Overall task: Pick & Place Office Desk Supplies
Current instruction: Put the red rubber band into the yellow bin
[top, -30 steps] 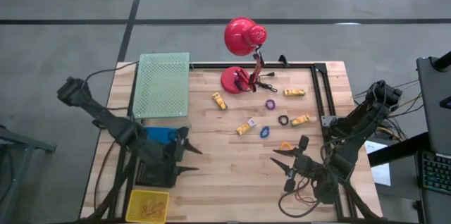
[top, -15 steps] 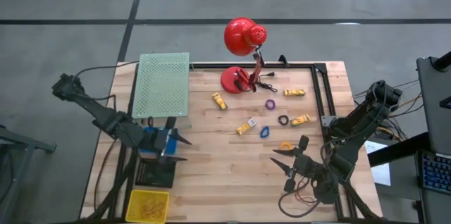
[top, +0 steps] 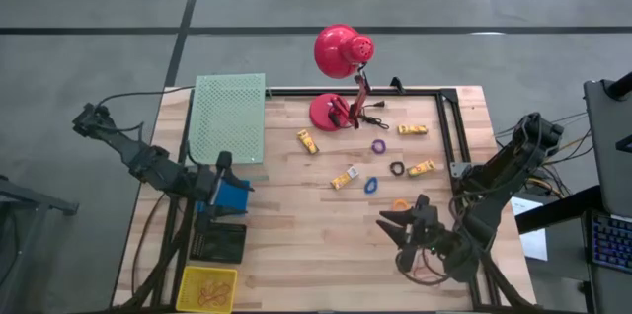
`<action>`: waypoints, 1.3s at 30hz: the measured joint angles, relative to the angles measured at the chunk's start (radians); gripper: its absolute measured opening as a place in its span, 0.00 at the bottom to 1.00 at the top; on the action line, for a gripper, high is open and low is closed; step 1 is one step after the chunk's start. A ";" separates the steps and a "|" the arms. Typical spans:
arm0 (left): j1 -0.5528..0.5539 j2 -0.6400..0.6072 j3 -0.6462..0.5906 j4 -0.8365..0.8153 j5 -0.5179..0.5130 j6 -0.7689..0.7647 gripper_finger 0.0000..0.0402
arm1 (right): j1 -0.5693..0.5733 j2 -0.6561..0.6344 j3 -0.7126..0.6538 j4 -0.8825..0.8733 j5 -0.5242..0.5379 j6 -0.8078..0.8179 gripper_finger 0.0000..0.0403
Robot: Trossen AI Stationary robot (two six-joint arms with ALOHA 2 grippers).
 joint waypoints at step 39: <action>0.000 0.001 0.000 -0.198 0.000 -0.036 0.63 | 0.077 0.194 0.604 -0.102 -0.184 -0.443 0.18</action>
